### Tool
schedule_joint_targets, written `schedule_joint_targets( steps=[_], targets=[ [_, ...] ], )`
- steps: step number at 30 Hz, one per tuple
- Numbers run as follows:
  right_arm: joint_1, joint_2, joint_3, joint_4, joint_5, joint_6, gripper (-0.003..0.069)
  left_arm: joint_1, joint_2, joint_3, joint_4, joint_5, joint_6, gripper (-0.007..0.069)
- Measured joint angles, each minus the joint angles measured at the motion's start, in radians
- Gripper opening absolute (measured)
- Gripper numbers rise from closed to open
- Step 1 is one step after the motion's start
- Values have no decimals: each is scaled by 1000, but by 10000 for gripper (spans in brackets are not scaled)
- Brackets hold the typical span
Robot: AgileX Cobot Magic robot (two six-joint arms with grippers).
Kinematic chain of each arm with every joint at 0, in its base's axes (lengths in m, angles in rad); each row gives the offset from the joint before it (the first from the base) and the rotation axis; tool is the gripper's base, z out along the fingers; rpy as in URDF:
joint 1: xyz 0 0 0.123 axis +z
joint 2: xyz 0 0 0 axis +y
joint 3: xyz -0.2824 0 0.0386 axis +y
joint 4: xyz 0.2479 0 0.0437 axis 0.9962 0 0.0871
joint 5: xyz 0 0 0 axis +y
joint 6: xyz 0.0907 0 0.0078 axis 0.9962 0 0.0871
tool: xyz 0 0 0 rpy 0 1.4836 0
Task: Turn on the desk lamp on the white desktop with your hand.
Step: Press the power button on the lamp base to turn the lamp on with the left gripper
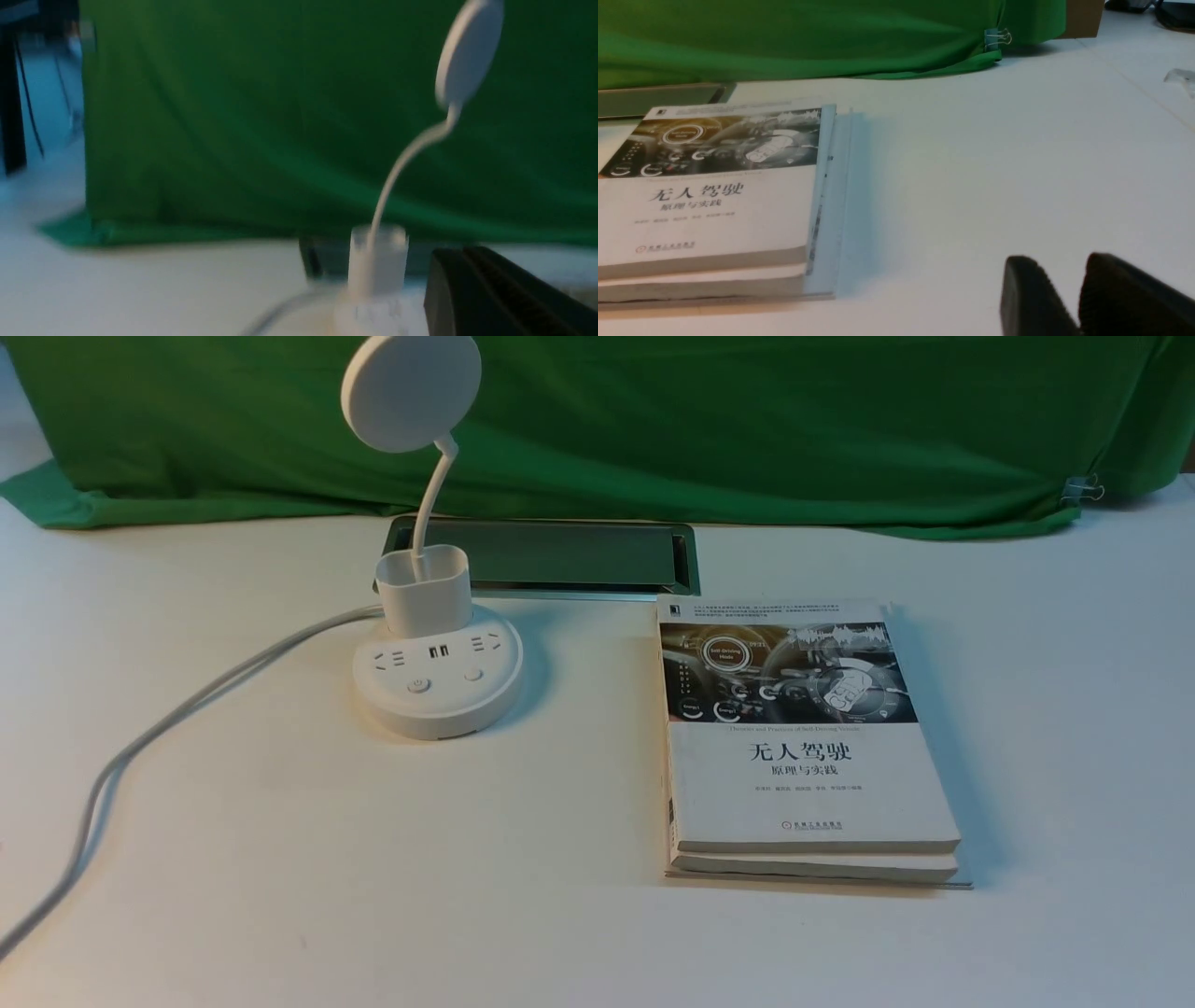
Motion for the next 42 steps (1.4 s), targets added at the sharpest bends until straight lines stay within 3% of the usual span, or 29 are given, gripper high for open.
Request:
schedule_joint_targets(
  steps=[9, 12, 15, 17, 18, 20, 25, 28, 30, 33, 34, 35, 37, 40, 42],
  targets=[
    [0, 0, 0, 0, 0, 0, 238, 0, 0, 0, 17, -619, -63, 21],
    [0, 0, 0, 0, 0, 0, 238, 0, -3, -33, 24, -676, -117, 21],
    [0, 0, 0, 0, 0, 0, 238, 0, 8, -278, 68, -414, -176, 21],
    [0, 0, 0, 0, 0, 0, 238, 0, 63, -447, 107, -132, -161, 21],
    [0, 0, 0, 0, 0, 0, 238, 0, 63, -447, 107, -132, -161, 21],
    [0, 0, 0, 0, 0, 0, 238, 0, 163, -615, 158, 155, -106, 21],
    [0, 0, 0, 0, 0, 0, 238, 0, 396, -702, 188, 546, -81, 21],
    [0, 0, 0, 0, 0, 0, 238, 0, 545, -698, 63, 689, -66, 21],
    [0, 0, 0, 0, 0, 0, 238, 0, 668, -688, -93, 743, 35, 21],
    [0, 0, 0, 0, -1, 0, 238, 0, 824, -675, -432, 780, 269, 21],
    [0, 0, 0, 0, -1, 0, 238, 0, 846, -675, -456, 781, 288, 21],
    [0, 0, 0, 0, -1, 0, 238, 0, 912, -673, -624, 794, 424, 21],
    [0, 0, 0, 0, 0, 0, 238, 0, 1013, -672, -828, 809, 596, 21],
    [0, 0, 0, 0, 0, 0, 238, -35, 1149, -688, -957, 779, 718, 21],
    [0, 0, 0, 0, 0, 0, 238, -98, 1242, -724, -922, 728, 703, 21]
  ],
)
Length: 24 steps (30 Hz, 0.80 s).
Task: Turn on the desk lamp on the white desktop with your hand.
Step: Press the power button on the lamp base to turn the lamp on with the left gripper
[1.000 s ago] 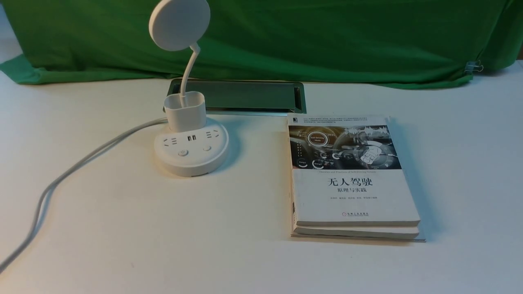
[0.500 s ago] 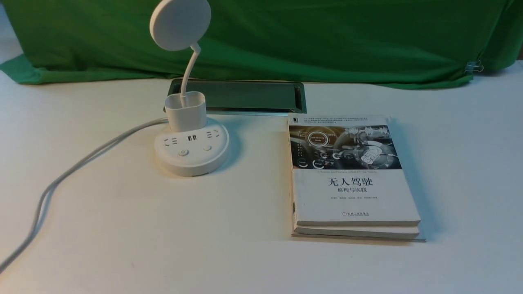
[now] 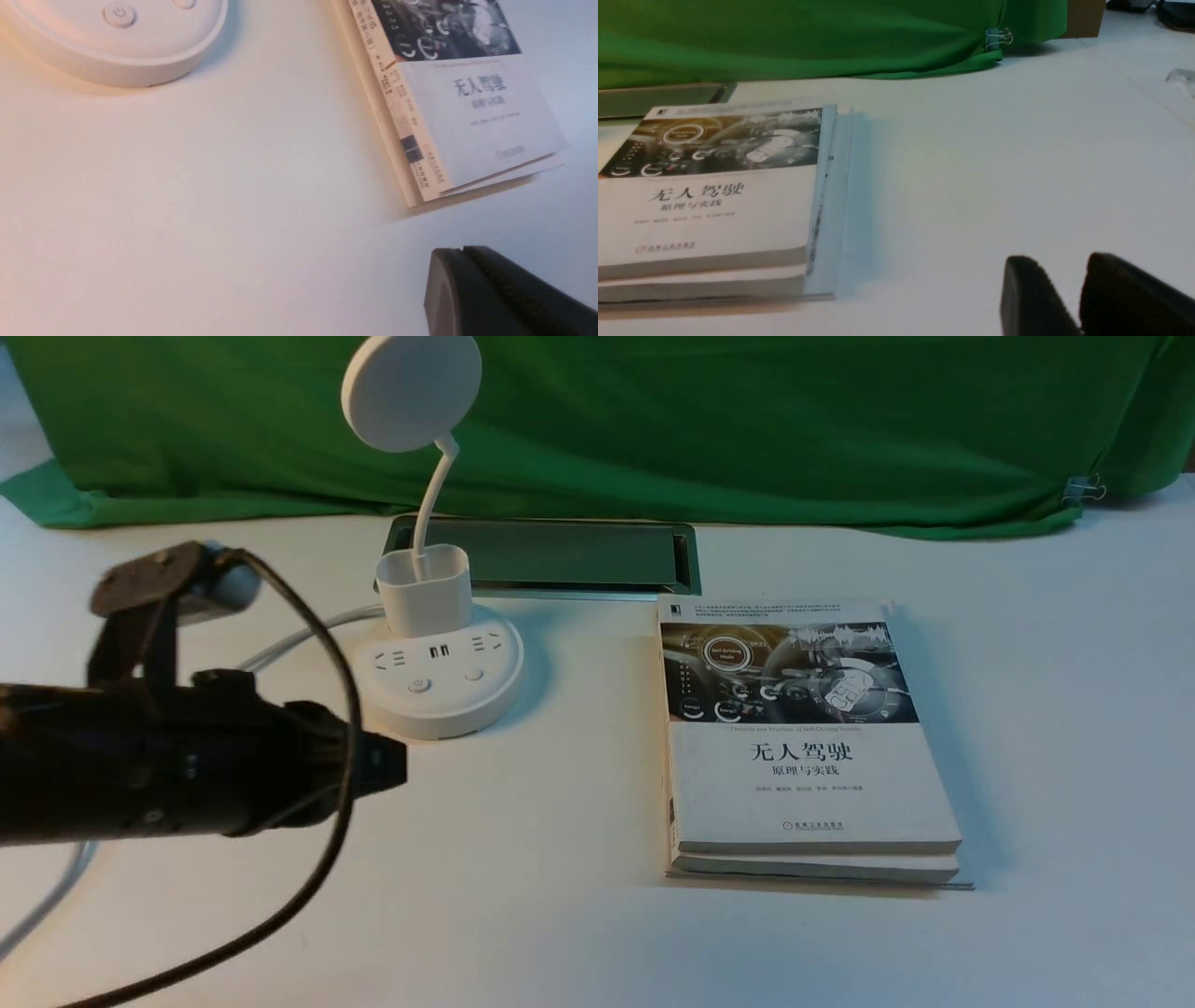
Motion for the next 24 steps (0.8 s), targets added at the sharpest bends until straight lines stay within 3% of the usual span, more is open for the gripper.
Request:
schedule_joint_targets(
  steps=[5, 6, 7, 9, 11, 14, 24],
  targets=[
    [0, 0, 0, 0, 0, 0, 238, -106, 149, -106, 288, -87, -238, 21],
    [0, 0, 0, 0, 0, 0, 238, -127, 212, -156, 437, -106, -376, 21],
    [0, 0, 0, 0, 0, 0, 238, -127, 212, -164, 454, -107, -393, 21],
    [0, 0, 0, 0, 0, 0, 238, -135, 305, -255, 640, -125, -568, 21],
    [0, 0, 0, 0, 0, 0, 238, -138, 376, -322, 752, -141, -671, 21],
    [0, 0, 0, 0, 0, 0, 238, -138, 475, -406, 845, -151, -749, 21],
    [0, 0, 0, 0, 1, 0, 238, -139, 646, -488, 921, -272, -777, 21]
  ],
)
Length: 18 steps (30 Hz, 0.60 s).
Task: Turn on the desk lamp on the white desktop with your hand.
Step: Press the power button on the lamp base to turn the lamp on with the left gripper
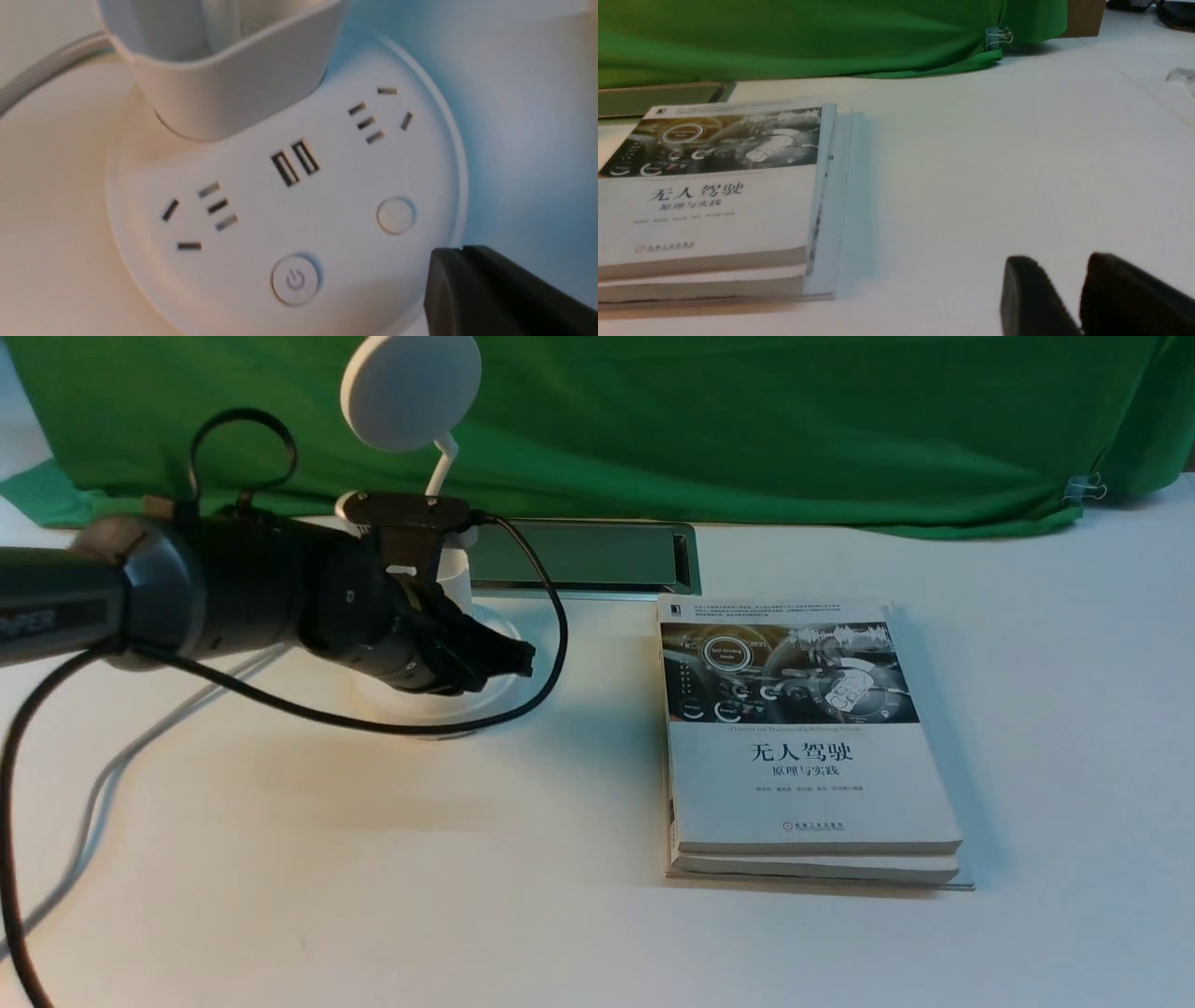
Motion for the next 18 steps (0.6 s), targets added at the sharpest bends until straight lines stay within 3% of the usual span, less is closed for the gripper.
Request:
schedule_joint_targets(
  steps=[7, 18],
  targets=[
    [0, 0, 0, 0, -1, 0, 238, 0, 40, -4, 21, -92, -4, 21],
    [0, 0, 0, 0, -1, 0, 238, 1, 44, -5, 49, -103, -30, 21]
  ],
)
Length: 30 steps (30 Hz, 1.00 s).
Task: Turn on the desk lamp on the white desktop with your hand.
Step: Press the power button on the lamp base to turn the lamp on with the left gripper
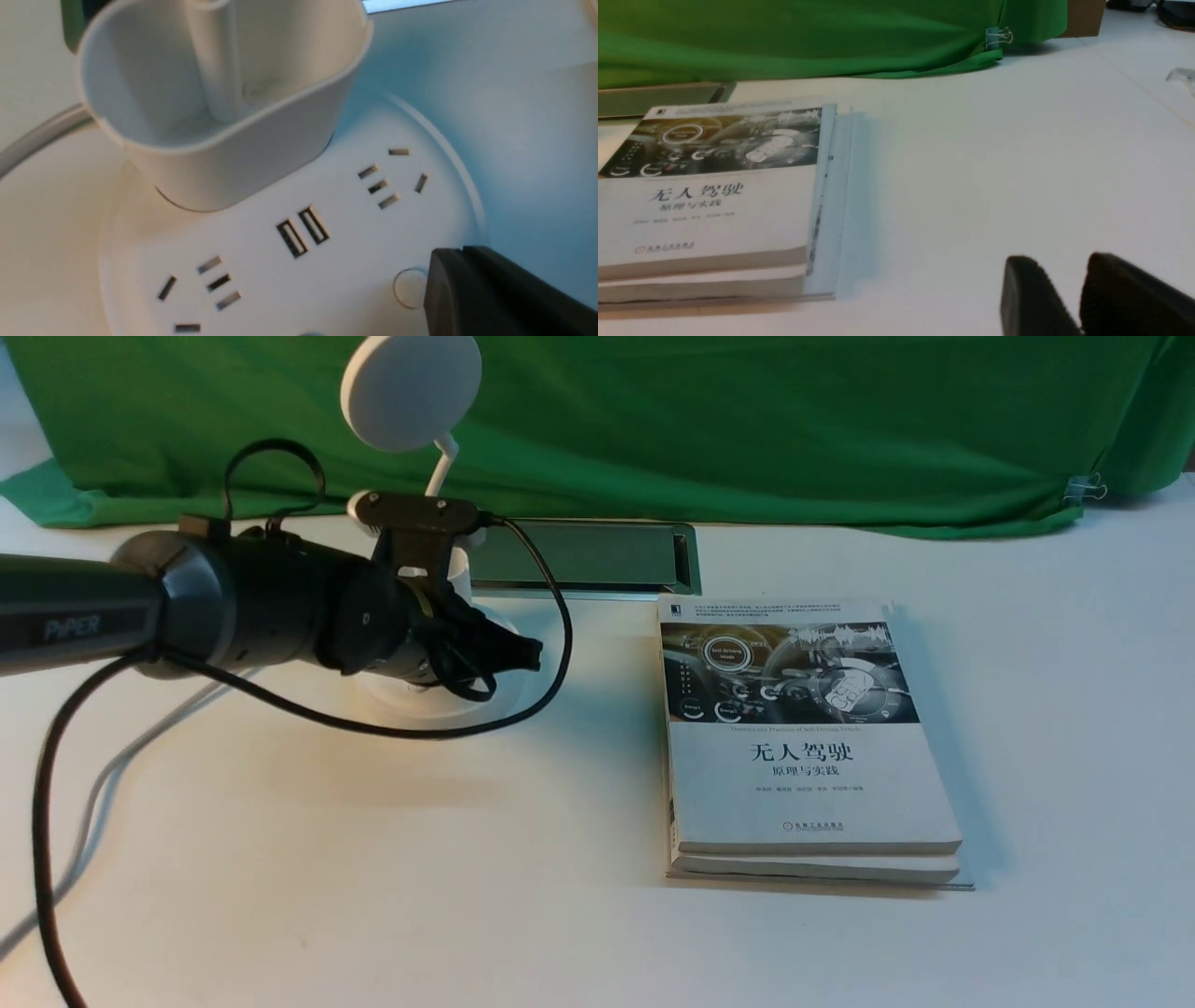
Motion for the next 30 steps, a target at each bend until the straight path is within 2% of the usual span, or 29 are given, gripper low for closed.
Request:
schedule_joint_targets(
  steps=[15, 22, 30],
  targets=[
    [0, 0, 0, 0, -1, 0, 240, 17, 24, -10, 1, 12, -19, 21],
    [0, 0, 0, 0, -1, 0, 241, 17, 26, -118, -10, 138, -21, 21],
    [0, 0, 0, 0, -1, 0, 241, 17, 40, -128, -12, 171, -21, 21]
  ],
)
